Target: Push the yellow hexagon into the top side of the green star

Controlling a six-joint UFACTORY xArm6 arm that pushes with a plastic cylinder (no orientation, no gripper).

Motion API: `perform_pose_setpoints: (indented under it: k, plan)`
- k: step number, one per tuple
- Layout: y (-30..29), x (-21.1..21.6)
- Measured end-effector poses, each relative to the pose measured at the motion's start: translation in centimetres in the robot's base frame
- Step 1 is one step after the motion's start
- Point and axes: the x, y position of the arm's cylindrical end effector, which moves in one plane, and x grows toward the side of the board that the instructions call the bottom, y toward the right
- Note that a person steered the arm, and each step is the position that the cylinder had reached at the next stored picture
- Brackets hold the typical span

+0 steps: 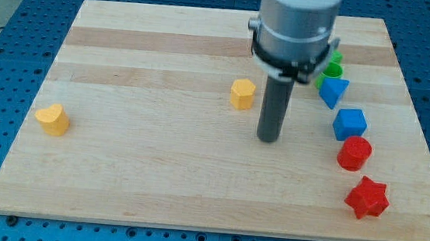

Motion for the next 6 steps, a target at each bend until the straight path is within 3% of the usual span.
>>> perform_pose_setpoints:
  k: [1, 2, 3, 4, 5, 6]
  plan:
    - [-1.7, -8.2]
    - [-2.9, -10.2]
    - [-5.2, -6.6]
    - [-7.2, -13.6]
    - [-3.0, -16.9]
    - [-2.8, -20.4]
